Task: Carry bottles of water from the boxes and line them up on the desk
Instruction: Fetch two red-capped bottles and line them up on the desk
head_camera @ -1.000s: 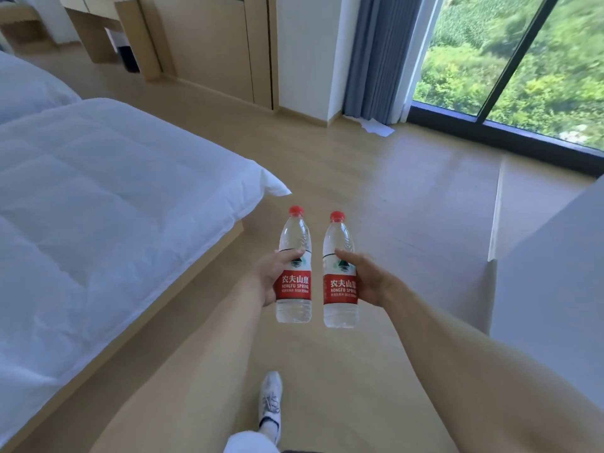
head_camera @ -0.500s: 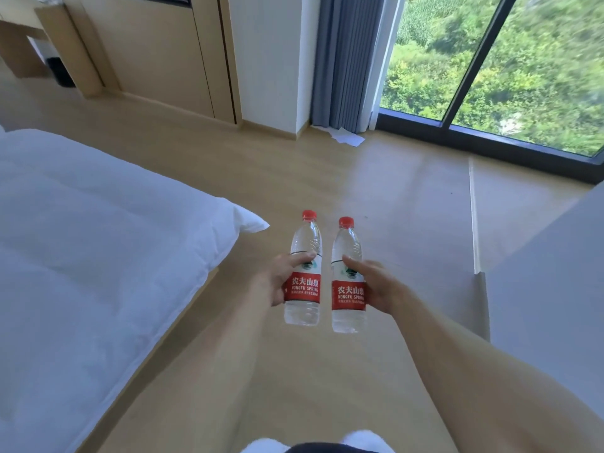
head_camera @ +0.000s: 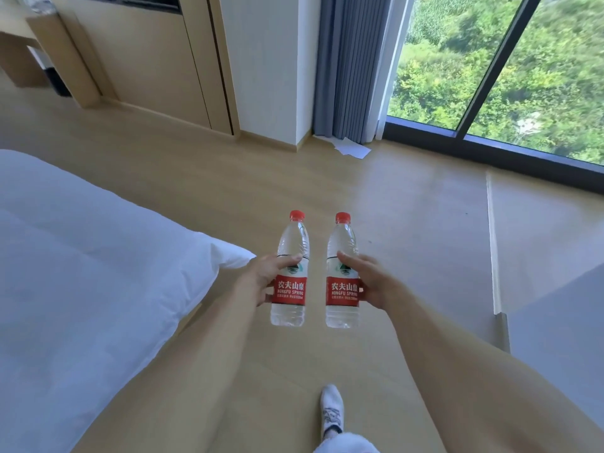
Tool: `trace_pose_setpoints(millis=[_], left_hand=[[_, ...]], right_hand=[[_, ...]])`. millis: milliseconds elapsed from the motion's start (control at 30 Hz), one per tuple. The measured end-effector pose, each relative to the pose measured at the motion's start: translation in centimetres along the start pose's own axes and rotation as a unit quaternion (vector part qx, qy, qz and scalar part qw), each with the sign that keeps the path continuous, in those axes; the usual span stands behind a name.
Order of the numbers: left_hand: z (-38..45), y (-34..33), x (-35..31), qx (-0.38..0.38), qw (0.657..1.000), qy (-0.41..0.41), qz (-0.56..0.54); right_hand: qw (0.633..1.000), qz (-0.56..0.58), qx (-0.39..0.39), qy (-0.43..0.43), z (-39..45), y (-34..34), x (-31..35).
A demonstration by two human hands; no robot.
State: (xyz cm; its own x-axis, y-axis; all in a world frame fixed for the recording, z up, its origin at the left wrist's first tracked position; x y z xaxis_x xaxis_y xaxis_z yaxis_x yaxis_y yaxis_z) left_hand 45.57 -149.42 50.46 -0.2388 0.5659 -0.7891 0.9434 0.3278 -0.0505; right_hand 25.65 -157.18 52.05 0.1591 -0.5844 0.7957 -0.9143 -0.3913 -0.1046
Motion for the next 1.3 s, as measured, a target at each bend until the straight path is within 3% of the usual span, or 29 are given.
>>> trace_pose_setpoints(millis=[233,533,900,1300], left_hand=[[7.2,-2.4,-7.4,-0.032,0.999,-0.005,-0.035],[15.8,-0.5,-13.9,-0.065,0.997,-0.016,-0.041],[32.0,8.8,-24.1,-0.081,0.993,-0.027,-0.077],[44.0,19.5,-35.0,-0.125,0.985,-0.013,-0.116]], right_hand=[[0.999,-0.022,0.027,-0.016,8.4,2.9,7.7],[0.996,-0.057,0.064,-0.014,18.2,0.9,15.6],[0.99,-0.112,0.077,-0.021,36.4,-7.2,26.1],[0.985,-0.128,0.113,-0.035,52.7,-17.2,37.2]])
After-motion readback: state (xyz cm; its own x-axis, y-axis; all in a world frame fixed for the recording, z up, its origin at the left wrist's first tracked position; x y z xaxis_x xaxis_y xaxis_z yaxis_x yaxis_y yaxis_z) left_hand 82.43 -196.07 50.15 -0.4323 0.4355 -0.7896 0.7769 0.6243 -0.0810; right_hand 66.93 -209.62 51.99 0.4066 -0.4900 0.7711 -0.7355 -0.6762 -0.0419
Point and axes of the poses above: each hand's wrist, its own z-axis towards the middle knuckle, its own y-axis out of the back of the hand, x = y × z, the point moved 5 cm from there along z, towards the middle knuckle, and after that the axes turned 1 degree about -y, right-handed, at the moved point
